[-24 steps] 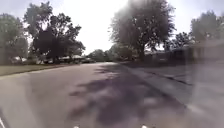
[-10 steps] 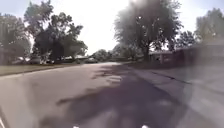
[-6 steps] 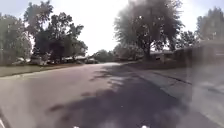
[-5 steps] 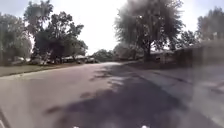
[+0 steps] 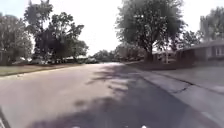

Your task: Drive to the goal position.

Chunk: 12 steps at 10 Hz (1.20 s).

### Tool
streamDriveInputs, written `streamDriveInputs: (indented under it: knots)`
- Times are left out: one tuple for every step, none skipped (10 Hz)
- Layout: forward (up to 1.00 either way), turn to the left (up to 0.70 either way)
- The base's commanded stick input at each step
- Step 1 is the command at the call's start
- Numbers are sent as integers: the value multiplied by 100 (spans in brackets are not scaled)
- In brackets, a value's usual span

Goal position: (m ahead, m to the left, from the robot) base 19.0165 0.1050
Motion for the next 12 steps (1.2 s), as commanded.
streamDriveInputs:
  knots:
    - [69, -14]
    - [69, -10]
    - [69, -5]
    - [69, 0]
    - [69, 1]
    - [69, 2]
    - [69, 3]
    - [69, 3]
    - [69, 3]
    - [69, 3]
    - [69, 3]
    - [69, 3]
